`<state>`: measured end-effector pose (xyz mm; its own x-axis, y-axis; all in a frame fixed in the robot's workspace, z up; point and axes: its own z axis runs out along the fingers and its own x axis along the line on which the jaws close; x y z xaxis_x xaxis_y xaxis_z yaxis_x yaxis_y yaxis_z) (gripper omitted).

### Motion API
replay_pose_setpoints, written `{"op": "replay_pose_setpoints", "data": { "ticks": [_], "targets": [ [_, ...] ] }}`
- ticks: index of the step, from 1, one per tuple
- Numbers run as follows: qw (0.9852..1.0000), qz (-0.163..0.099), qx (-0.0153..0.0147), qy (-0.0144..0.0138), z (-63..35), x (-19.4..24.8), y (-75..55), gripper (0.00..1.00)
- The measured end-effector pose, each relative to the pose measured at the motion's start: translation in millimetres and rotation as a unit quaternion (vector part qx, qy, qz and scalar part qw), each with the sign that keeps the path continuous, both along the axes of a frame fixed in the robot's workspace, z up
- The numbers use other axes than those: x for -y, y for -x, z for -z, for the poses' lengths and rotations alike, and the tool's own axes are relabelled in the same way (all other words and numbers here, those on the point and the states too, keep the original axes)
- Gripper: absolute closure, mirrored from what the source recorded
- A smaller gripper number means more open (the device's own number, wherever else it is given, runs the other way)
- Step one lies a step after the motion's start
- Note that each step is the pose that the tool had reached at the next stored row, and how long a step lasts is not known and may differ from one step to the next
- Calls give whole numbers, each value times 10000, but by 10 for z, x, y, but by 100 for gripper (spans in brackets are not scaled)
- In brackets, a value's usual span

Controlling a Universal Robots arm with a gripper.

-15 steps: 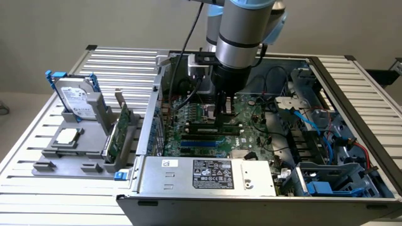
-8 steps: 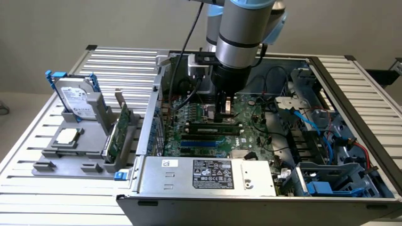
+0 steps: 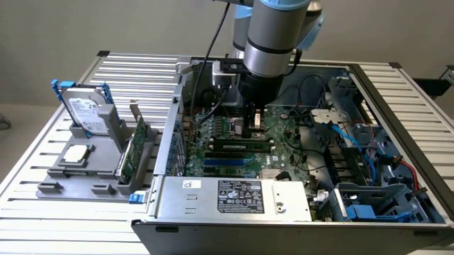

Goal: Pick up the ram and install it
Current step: 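Press down the ram until it locks into place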

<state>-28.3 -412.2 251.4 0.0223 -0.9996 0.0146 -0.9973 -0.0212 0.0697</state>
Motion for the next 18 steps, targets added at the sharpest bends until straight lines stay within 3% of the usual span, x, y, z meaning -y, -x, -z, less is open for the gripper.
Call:
{"op": "replay_pose_setpoints", "data": {
  "ticks": [7,9,14,18],
  "targets": [
    [10000,0,0,0,0,0,2,89],
    [10000,0,-14,1,1,1,12,89],
    [10000,0,-59,-1,12,0,145,89],
    [10000,0,-63,0,27,0,279,89]
  ]
}}
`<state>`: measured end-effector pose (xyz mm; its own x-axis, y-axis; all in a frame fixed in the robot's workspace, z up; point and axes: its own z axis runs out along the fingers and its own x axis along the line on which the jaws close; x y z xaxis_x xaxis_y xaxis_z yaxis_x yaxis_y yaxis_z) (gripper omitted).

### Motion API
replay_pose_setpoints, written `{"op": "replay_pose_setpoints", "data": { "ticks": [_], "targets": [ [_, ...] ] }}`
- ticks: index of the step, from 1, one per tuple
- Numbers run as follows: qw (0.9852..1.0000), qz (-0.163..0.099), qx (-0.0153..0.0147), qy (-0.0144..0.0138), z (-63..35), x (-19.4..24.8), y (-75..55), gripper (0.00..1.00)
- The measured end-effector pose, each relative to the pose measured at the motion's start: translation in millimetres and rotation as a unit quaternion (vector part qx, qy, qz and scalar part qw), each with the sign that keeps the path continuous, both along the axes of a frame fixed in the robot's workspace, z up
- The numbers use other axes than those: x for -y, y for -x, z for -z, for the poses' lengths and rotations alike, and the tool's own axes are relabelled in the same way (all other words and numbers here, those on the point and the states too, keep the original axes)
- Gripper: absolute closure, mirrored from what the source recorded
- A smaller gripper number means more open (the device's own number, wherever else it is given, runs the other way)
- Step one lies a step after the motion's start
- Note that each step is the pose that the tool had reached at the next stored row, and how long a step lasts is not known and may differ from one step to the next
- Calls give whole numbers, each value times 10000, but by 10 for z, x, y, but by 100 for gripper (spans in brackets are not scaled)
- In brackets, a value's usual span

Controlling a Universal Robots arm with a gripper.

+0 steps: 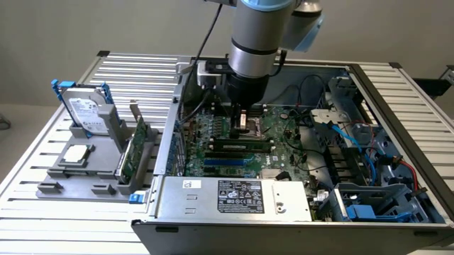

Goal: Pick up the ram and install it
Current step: 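Press down the ram until it locks into place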

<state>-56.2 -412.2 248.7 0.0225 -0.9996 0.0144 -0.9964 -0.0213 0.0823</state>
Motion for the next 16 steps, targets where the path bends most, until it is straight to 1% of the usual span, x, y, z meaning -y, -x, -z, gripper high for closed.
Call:
{"op": "replay_pose_setpoints", "data": {
  "ticks": [2,8,16],
  "targets": [
    [10000,1,1,-1,11,0,35,89],
    [10000,0,8,-2,96,0,42,89],
    [10000,-3,9,-3,115,-6,-1,89]
  ]
}}
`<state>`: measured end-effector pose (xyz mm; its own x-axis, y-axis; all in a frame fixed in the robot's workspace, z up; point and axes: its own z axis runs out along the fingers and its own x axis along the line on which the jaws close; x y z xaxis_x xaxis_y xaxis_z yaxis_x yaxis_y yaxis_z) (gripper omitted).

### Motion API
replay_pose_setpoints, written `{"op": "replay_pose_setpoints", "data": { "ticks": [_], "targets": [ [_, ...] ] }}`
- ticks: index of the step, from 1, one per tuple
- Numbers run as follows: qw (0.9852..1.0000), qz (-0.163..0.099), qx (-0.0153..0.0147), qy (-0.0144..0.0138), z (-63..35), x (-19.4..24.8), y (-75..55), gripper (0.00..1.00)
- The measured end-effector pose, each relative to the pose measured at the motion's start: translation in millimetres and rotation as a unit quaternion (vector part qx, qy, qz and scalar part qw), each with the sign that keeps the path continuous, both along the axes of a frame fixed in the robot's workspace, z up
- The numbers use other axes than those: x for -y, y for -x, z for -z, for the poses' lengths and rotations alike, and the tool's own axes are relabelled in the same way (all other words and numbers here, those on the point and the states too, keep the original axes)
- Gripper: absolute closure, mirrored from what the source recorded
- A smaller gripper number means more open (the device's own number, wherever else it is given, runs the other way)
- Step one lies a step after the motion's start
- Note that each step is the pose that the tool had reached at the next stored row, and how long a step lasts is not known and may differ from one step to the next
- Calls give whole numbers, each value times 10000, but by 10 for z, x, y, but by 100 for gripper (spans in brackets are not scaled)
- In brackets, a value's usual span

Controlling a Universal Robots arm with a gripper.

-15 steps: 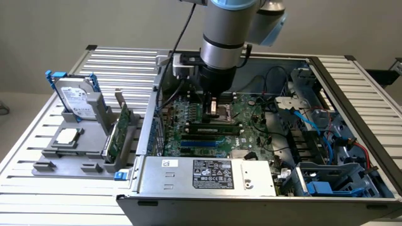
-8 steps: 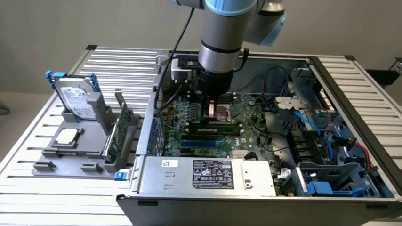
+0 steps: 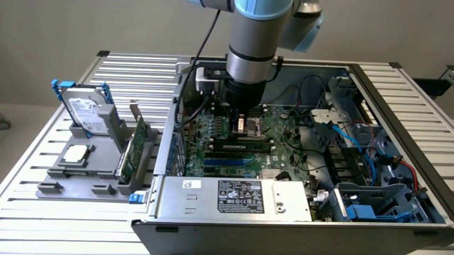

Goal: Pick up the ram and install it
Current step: 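Press down the ram until it locks into place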

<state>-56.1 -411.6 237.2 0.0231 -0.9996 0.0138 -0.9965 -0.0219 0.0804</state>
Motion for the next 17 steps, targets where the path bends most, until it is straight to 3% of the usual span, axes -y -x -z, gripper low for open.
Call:
{"op": "replay_pose_setpoints", "data": {
  "ticks": [5,17],
  "targets": [
    [10000,0,0,-20,16,-30,-1,89],
    [10000,-2,-1,-21,51,-32,-11,89]
  ]
}}
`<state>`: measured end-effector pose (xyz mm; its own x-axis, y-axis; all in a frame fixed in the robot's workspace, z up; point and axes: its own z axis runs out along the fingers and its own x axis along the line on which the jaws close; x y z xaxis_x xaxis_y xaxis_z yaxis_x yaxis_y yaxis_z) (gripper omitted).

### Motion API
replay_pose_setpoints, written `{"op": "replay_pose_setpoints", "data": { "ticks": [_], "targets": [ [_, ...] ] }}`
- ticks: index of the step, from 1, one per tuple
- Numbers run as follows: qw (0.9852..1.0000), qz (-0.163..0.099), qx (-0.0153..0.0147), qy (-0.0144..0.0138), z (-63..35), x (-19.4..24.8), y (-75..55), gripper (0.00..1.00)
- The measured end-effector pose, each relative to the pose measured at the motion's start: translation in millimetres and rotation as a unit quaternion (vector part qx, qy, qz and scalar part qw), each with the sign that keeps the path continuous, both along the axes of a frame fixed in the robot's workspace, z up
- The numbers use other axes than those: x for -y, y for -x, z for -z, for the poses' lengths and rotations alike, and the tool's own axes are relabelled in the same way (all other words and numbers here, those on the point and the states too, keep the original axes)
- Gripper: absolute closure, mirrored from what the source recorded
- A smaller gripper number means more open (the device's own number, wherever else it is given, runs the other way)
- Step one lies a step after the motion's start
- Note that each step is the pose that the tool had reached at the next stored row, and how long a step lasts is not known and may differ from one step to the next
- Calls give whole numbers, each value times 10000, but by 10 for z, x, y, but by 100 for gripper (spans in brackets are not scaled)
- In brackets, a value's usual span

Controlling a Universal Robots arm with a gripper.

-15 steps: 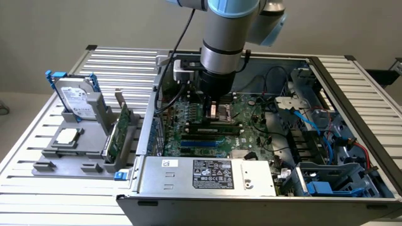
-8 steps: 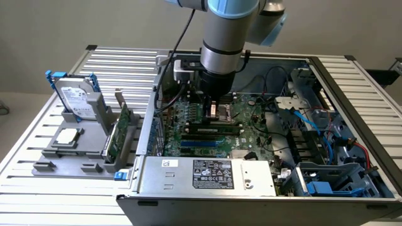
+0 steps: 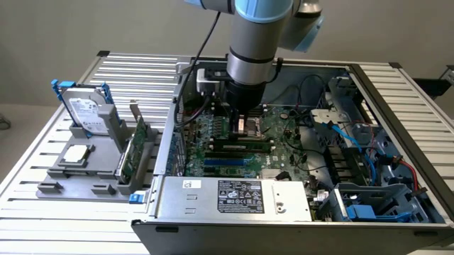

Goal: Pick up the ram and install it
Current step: 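Press down the ram until it locks into place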

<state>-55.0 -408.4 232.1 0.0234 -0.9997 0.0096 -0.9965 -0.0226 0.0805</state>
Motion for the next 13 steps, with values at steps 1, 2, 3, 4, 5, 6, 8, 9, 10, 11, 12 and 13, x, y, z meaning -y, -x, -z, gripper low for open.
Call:
{"op": "replay_pose_setpoints", "data": {
  "ticks": [1,2,3,4,5,6,8,9,10,11,12,13],
  "targets": [
    [10000,0,0,-1,5,0,-1,89],
    [10000,-1,0,-1,10,0,-2,89],
    [10000,-2,0,-1,14,-1,-3,89],
    [10000,-2,0,0,17,-1,-4,89],
    [10000,-3,0,-1,22,-1,-6,89],
    [10000,-3,0,-1,26,-1,-7,89],
    [10000,-4,-1,0,34,-1,-8,89],
    [10000,-4,-1,1,38,-1,-8,89],
    [10000,-5,-2,1,42,-1,-9,89],
    [10000,-4,-1,0,47,-1,-9,89],
    [10000,-4,-1,-1,51,-1,-9,89],
    [10000,-4,-1,-3,57,-2,-10,89]
  ]
}}
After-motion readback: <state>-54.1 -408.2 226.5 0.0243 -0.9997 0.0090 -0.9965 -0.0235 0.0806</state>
